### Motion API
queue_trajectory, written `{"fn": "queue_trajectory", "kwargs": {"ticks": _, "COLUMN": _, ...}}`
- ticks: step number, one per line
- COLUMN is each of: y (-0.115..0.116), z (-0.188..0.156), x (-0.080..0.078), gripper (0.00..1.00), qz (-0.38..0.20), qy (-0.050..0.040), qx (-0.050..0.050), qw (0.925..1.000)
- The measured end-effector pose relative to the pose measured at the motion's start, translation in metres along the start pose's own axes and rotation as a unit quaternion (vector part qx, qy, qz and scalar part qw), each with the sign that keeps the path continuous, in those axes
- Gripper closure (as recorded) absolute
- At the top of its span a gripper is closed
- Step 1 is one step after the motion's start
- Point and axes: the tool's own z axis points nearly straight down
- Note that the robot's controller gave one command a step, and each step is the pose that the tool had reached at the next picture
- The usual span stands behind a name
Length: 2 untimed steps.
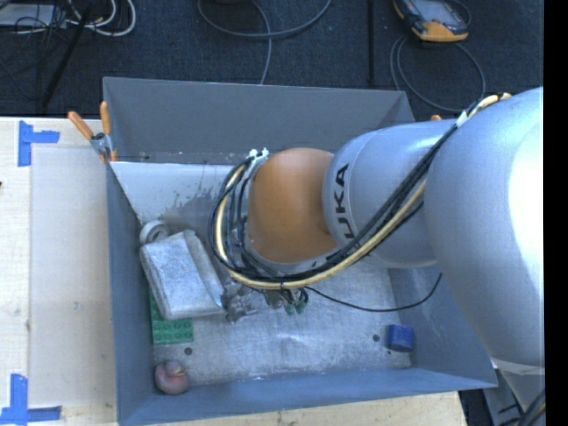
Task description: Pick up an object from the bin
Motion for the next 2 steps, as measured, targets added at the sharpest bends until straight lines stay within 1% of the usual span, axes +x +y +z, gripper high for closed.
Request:
{"fn": "queue_trajectory", "kwargs": {"ticks": 1, "y": 0.0009, "z": -0.0724, "x": -0.002, "gripper": 1.0, "qz": -0.001, "qy": -0.0033, "qx": -0.001, "qw": 1.0}}
{"fn": "queue_trajectory", "kwargs": {"ticks": 2, "y": 0.0017, "z": -0.0798, "x": -0.0028, "gripper": 1.0, "qz": -0.002, "qy": -0.0007, "qx": -0.001, "qw": 1.0}}
